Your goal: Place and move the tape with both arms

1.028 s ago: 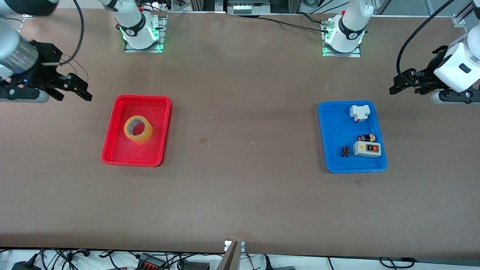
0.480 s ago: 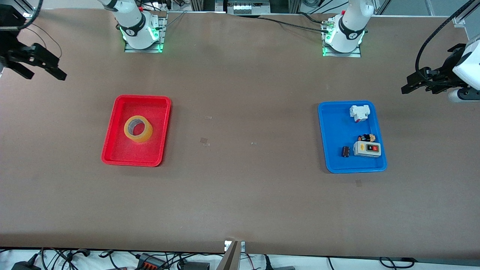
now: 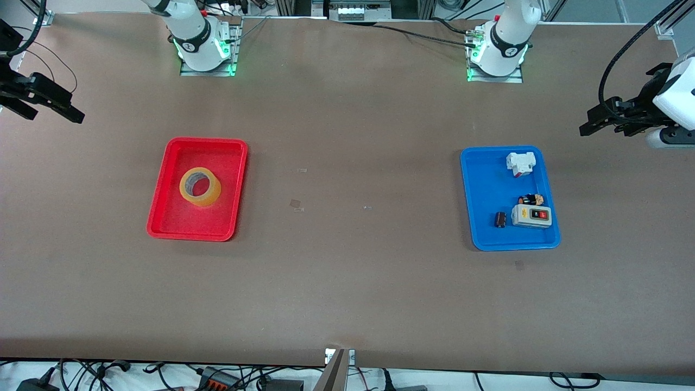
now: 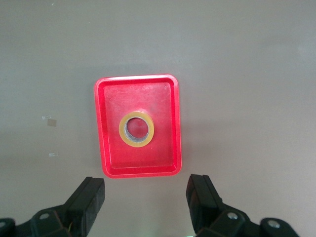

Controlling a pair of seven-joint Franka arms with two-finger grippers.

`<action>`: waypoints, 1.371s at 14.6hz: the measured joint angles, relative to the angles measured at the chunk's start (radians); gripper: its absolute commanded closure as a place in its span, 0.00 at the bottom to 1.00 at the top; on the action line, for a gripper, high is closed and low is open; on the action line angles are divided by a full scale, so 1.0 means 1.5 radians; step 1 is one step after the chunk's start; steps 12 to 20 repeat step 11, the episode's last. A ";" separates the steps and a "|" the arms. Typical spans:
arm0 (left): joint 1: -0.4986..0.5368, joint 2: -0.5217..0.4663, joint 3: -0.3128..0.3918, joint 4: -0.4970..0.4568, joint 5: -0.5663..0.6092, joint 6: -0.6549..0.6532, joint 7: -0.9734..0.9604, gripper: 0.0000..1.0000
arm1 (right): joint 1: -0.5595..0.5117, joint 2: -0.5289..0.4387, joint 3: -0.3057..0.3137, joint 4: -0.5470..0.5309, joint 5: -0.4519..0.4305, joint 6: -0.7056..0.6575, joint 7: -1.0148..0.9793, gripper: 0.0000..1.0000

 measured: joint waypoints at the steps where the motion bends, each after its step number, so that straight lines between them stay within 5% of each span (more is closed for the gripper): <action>1: 0.000 0.000 0.000 0.000 0.000 0.000 0.000 0.00 | -0.001 0.002 0.000 0.000 0.000 -0.002 0.000 0.01; 20: 0.000 0.000 0.000 0.000 0.000 0.000 0.000 0.00 | -0.001 -0.004 0.001 0.000 0.000 -0.028 -0.002 0.01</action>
